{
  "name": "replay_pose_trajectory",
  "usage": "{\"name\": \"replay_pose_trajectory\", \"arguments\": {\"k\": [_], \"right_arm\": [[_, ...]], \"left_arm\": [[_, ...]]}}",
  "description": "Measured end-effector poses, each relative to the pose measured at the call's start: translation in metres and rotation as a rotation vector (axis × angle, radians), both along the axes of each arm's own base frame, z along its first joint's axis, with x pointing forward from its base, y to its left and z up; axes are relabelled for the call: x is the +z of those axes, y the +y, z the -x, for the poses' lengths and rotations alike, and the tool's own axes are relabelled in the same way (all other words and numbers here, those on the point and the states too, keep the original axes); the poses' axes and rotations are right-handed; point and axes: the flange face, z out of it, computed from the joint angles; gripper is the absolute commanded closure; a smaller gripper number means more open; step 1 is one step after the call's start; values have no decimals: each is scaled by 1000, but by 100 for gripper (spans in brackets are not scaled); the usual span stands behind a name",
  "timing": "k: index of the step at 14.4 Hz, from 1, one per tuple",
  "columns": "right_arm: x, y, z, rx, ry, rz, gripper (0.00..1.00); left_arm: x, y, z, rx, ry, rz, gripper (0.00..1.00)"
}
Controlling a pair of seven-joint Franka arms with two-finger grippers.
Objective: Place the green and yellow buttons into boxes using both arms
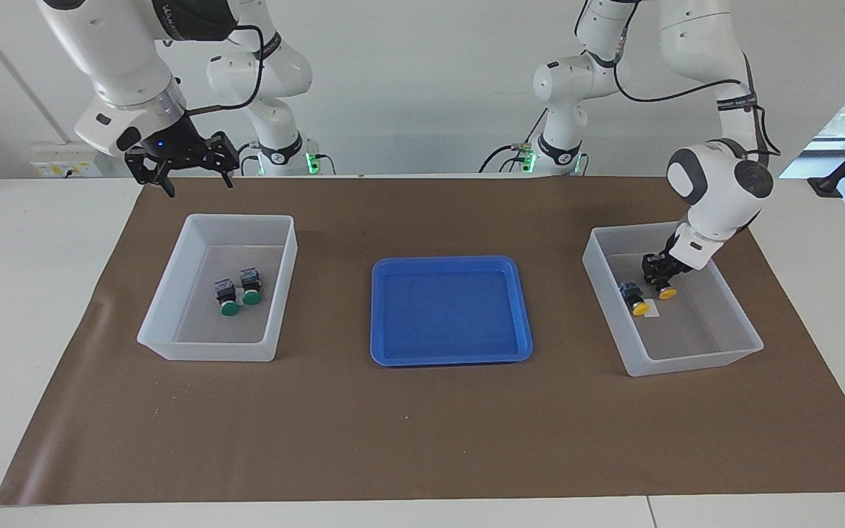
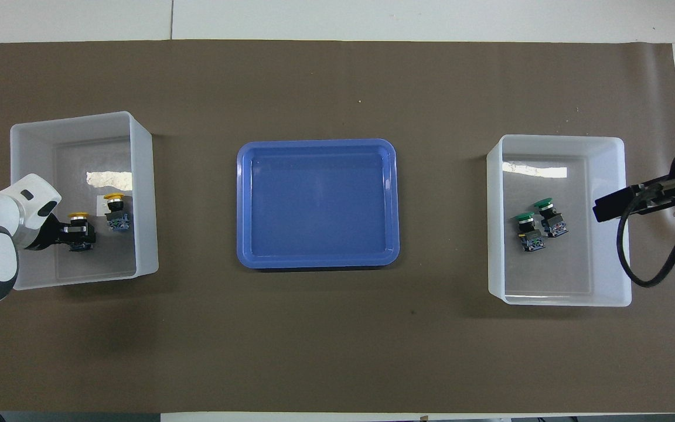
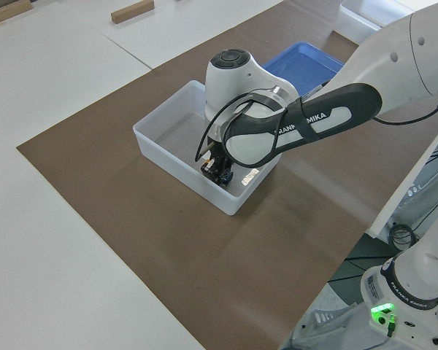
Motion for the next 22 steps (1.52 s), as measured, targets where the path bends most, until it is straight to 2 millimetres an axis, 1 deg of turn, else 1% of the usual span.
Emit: {"name": "replay_pose_trajectory", "arguments": {"k": [2, 4, 5, 6, 7, 8, 10, 11, 13, 15, 16, 18, 20, 22], "right_arm": [[-2, -14, 0, -27, 5, 0, 0], [-3, -22, 2, -42, 19, 0, 0], [-3, -21, 3, -41, 22, 0, 0], [-3, -19, 2, -44, 22, 1, 0], [-2, -18, 2, -56, 19, 3, 0], [-2, -17, 2, -67, 14, 4, 0], [-2, -21, 0, -80, 7, 5, 0], [-3, -25, -2, -88, 5, 5, 0], [-3, -35, -8, -107, -20, 5, 0], [-4, -40, -10, -115, -29, 6, 0], [-6, -40, -10, -115, -27, 6, 0], [-12, -41, -9, -117, -20, 5, 0], [-15, -46, -8, -126, -20, 5, 0], [-15, -52, -7, -136, -20, 5, 0]], "left_arm": [[2, 0, -2, 0, -5, -1, 0], [12, 1, -8, 0, -19, -3, 0], [22, 2, -15, -1, -21, -3, 0], [38, 2, -23, -3, -18, -2, 0], [61, 2, -34, -6, -16, -1, 0], [90, 1, -45, -12, -16, 0, 0], [154, -5, -63, -28, -37, -1, 0], [181, -10, -67, -38, -48, -2, 0], [227, -23, -65, -61, -51, -1, 0], [259, -44, -53, -93, -36, 1, 0], [270, -56, -45, -109, -22, 2, 0], [286, -80, -23, -125, 29, 4, 0], [290, -96, -12, -121, 46, 2, 0], [284, -105, -13, -124, 48, 3, 0]]}}
